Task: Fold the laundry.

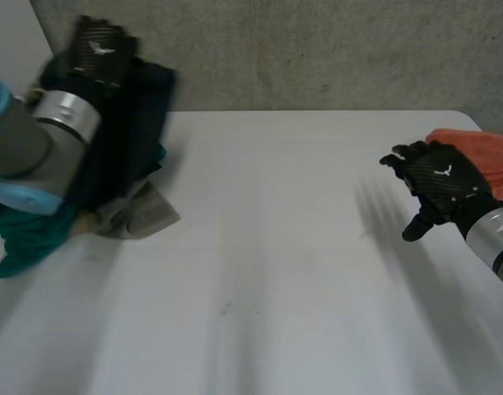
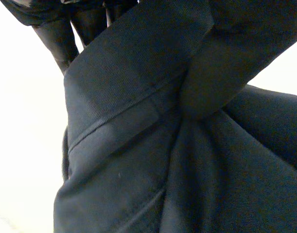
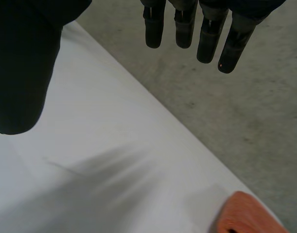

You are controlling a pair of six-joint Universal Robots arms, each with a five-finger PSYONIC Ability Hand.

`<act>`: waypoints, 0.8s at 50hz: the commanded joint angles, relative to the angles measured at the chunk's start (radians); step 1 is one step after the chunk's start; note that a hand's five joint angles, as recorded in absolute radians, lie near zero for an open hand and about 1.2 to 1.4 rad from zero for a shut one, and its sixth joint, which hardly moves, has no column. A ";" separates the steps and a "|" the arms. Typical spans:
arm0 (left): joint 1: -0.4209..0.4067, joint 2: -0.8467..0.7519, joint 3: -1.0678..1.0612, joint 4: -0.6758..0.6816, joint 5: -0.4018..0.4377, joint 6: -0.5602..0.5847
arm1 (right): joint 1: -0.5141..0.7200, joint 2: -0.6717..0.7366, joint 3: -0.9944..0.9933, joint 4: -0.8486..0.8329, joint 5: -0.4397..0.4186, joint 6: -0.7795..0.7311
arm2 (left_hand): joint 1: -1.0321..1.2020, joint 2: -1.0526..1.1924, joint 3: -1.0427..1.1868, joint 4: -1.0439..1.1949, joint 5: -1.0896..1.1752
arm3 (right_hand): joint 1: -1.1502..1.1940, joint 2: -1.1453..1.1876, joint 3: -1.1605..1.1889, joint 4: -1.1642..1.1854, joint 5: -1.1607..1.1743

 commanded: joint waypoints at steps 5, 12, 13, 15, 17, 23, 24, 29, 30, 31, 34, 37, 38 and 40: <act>-0.479 -0.020 -0.236 0.016 0.256 -0.082 | -0.060 -0.052 -0.014 -0.001 0.086 0.006 | -0.130 -0.200 -0.195 -0.195 -0.123 | -0.026 -0.046 -0.036 -0.056 -0.058; -0.527 0.006 -0.235 0.013 0.210 0.032 | -0.065 -0.052 -0.016 0.001 0.075 0.006 | -0.950 -1.020 -1.015 -1.015 -0.943 | -0.026 -0.046 -0.036 -0.056 -0.058; -0.523 0.026 -0.238 0.008 0.178 0.035 | -0.065 -0.052 -0.016 0.002 0.074 0.005 | -0.950 -1.020 -1.015 -1.015 -0.943 | -0.026 -0.046 -0.036 -0.056 -0.058; -0.517 0.043 -0.244 0.005 0.143 0.032 | -0.063 -0.053 -0.017 0.002 0.075 0.003 | -0.950 -1.020 -1.015 -1.015 -0.943 | -0.026 -0.046 -0.036 -0.056 -0.058; -0.498 0.067 -0.256 -0.004 0.086 0.030 | -0.062 -0.058 -0.023 0.009 0.074 0.003 | -0.944 -1.014 -1.009 -1.009 -0.938 | -0.026 -0.046 -0.036 -0.056 -0.058; -0.462 0.199 -0.380 -0.090 -0.131 -0.013 | -0.056 -0.113 -0.060 0.154 0.025 -0.015 | -0.871 -0.941 -0.936 -0.936 -0.864 | -0.026 -0.046 -0.036 -0.056 -0.058; -0.460 0.207 -0.396 -0.099 -0.158 -0.025 | -0.056 -0.116 -0.066 0.183 0.011 -0.021 | -0.839 -0.909 -0.904 -0.904 -0.832 | -0.026 -0.046 -0.036 -0.056 -0.058; -0.460 0.227 -0.476 -0.185 -0.300 -0.105 | -0.056 -0.136 -0.108 0.401 -0.047 -0.104 | -0.730 -0.800 -0.795 -0.795 -0.723 | -0.026 -0.046 -0.036 -0.056 -0.058; -0.461 0.222 -0.494 -0.219 -0.326 -0.120 | -0.057 -0.136 -0.112 0.436 -0.050 -0.122 | -0.733 -0.803 -0.798 -0.798 -0.726 | -0.026 -0.046 -0.036 -0.056 -0.058; -0.460 0.219 -0.500 -0.234 -0.333 -0.126 | -0.057 -0.132 -0.115 0.496 -0.047 -0.164 | -0.733 -0.803 -0.798 -0.798 -0.726 | -0.026 -0.046 -0.036 -0.056 -0.058; -0.454 0.203 -0.514 -0.274 -0.330 -0.146 | -0.050 -0.132 -0.092 0.568 -0.037 -0.268 | -0.733 -0.803 -0.798 -0.798 -0.726 | -0.026 -0.046 -0.036 -0.056 -0.058; -0.442 0.137 -0.510 -0.279 -0.330 -0.146 | -0.013 -0.132 -0.047 0.581 -0.029 -0.391 | -0.660 -0.730 -0.725 -0.725 -0.653 | -0.026 -0.046 -0.036 -0.056 -0.058; -0.435 0.118 -0.503 -0.279 -0.328 -0.145 | 0.001 -0.129 -0.034 0.578 -0.029 -0.423 | -0.630 -0.700 -0.696 -0.695 -0.624 | -0.026 -0.046 -0.036 -0.056 -0.058; -0.420 0.071 -0.490 -0.279 -0.327 -0.142 | 0.032 -0.115 0.006 0.553 -0.028 -0.507 | -0.583 -0.653 -0.649 -0.648 -0.577 | -0.026 -0.046 -0.036 -0.056 -0.058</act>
